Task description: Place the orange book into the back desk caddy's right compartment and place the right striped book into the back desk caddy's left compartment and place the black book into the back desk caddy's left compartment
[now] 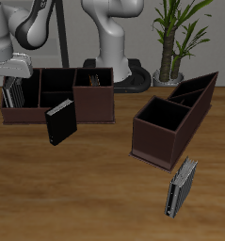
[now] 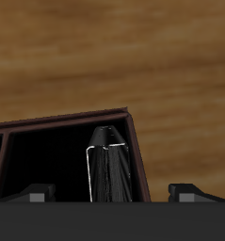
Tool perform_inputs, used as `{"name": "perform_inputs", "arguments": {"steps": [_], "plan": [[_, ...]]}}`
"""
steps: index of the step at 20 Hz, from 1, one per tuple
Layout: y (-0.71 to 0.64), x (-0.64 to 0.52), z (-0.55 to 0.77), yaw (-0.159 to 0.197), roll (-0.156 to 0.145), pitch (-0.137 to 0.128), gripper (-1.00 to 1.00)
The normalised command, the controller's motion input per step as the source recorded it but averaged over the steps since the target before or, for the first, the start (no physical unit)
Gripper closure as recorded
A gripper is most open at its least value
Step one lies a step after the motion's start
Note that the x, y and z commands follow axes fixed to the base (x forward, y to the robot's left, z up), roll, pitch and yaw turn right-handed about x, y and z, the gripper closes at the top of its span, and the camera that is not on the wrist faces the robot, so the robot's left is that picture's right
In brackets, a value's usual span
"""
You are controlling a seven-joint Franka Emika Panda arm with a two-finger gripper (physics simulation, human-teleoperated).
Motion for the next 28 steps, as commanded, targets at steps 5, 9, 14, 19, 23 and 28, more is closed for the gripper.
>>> {"name": "perform_inputs", "arguments": {"steps": [5, 9, 14, 19, 23, 28], "plan": [[0.11, 0.07, 0.14, 0.018, 0.006, -0.016, -1.0], [0.22, 0.22, 0.26, 0.026, -0.026, -0.035, -1.0], [0.32, 0.39, 0.28, 0.008, -0.047, -0.015, -1.0], [0.66, 0.63, 0.28, -0.024, -0.02, 0.011, -1.0], [0.73, 0.36, 0.07, -0.049, 0.009, 0.058, -1.0], [0.58, 0.27, 0.15, -0.101, -0.006, -0.023, -1.0]]}}
